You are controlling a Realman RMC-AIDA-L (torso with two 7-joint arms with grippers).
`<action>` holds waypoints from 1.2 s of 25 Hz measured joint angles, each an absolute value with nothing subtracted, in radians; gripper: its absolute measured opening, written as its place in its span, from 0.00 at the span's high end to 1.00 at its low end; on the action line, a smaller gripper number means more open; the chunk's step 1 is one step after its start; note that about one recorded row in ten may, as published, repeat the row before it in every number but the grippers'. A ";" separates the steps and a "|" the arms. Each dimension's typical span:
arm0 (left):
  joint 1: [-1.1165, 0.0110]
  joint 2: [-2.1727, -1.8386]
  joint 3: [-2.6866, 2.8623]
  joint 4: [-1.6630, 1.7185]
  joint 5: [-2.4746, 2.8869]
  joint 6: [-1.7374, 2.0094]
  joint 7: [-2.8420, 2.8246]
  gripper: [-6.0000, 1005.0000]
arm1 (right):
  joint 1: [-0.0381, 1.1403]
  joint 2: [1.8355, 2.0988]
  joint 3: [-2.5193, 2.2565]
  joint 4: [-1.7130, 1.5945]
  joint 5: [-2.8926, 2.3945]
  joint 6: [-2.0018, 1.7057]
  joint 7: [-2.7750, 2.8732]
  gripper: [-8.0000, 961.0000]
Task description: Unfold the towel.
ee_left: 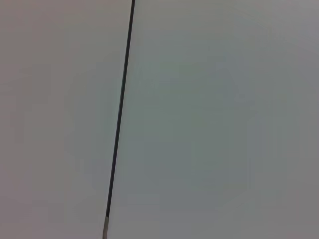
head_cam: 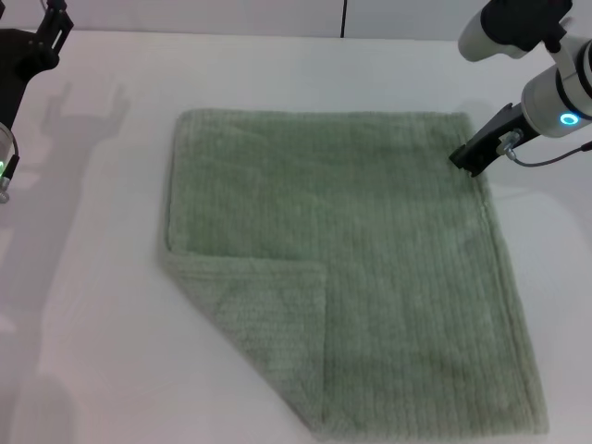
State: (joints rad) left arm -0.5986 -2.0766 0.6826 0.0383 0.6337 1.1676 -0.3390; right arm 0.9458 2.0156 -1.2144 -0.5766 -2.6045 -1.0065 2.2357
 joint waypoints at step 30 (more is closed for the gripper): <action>-0.489 -2.054 1.109 0.309 0.645 1.211 -0.775 0.22 | 0.962 2.020 -1.159 -0.503 -2.600 -0.977 2.148 0.99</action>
